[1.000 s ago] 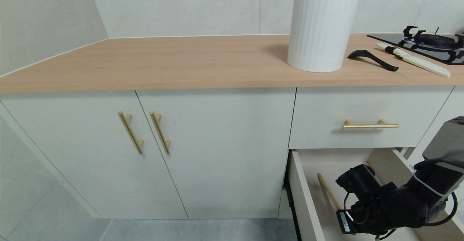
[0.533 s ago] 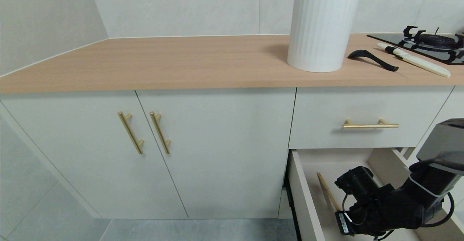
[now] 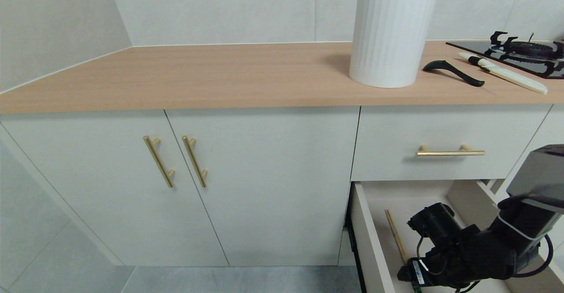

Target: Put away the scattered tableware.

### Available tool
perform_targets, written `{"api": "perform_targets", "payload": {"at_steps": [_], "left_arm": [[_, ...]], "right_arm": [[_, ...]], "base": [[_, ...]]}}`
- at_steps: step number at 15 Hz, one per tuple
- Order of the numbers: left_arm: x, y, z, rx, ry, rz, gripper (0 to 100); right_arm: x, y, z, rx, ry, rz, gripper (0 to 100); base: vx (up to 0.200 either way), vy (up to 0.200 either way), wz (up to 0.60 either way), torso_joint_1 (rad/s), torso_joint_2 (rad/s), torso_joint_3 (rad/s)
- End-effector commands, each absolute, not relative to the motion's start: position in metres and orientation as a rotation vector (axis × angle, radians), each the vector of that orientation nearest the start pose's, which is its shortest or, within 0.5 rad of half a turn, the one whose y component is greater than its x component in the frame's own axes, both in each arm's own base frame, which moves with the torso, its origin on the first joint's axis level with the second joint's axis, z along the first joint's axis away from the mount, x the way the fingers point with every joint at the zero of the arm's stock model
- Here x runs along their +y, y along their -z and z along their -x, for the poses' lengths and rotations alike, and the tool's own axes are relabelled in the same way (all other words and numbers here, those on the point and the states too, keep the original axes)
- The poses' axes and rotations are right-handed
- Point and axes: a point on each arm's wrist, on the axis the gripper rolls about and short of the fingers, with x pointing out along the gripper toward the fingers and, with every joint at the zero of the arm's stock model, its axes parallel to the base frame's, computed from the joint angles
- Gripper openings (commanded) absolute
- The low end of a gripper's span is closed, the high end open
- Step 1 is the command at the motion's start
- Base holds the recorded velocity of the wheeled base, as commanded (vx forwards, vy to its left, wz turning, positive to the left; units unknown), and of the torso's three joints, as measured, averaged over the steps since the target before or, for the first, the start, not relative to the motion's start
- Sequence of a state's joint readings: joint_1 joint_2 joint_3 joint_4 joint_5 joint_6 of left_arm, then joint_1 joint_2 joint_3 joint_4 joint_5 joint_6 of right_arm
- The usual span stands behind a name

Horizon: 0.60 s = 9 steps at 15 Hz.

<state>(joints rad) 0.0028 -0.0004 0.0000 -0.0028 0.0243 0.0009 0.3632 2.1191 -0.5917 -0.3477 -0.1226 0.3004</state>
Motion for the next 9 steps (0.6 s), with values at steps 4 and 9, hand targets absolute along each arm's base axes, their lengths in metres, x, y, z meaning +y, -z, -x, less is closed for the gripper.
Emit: {"api": "perform_targets", "payload": {"at_steps": [4,9], "left_arm": [[0.001,-0.076,0.023,-0.003,-0.029,0.0,100],[0.0,-0.076,0.023,-0.003,-0.028,0.0,100]], "right_arm": [[0.095,-0.042,-0.242,1.013,-0.094,-0.017,100],[0.077,-0.138,-0.203,0.872,-0.129,-0.07,100]], "base": [[0.0,0.0,0.0,0.0,0.0,0.0],[0.0,0.0,0.0,0.0,0.0,0.0]]}}
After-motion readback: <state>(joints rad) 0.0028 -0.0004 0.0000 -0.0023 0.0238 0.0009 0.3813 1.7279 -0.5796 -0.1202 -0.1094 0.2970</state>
